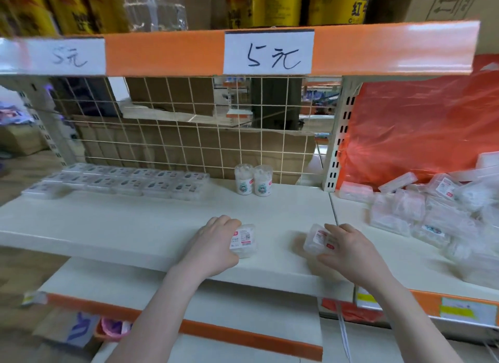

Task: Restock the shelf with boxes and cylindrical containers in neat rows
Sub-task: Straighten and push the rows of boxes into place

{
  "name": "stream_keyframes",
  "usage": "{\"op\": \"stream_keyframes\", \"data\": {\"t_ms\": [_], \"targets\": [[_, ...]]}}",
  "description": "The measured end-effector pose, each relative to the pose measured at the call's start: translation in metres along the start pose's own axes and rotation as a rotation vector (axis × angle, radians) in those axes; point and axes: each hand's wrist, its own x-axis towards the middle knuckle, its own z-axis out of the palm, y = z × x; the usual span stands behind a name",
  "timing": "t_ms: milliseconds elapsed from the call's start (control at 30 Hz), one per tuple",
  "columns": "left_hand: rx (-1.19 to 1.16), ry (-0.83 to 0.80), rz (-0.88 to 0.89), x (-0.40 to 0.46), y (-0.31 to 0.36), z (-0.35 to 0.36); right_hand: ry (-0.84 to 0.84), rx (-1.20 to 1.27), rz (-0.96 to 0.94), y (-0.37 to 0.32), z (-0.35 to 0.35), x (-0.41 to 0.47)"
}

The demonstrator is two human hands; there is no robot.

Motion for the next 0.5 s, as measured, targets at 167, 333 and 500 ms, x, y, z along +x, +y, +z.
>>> {"op": "stream_keyframes", "data": {"t_ms": [167, 333, 500], "targets": [[0.016, 0.012, -0.076, -0.012, -0.033, -0.011, -0.047, -0.006, -0.059, -0.033, 0.013, 0.013], [0.014, 0.027, -0.151, -0.015, -0.056, -0.019, -0.06, 0.022, -0.124, -0.063, 0.023, 0.038], [0.054, 0.002, -0.24, -0.019, -0.087, -0.031, -0.081, 0.046, -0.208, -0.098, 0.032, 0.067]]}}
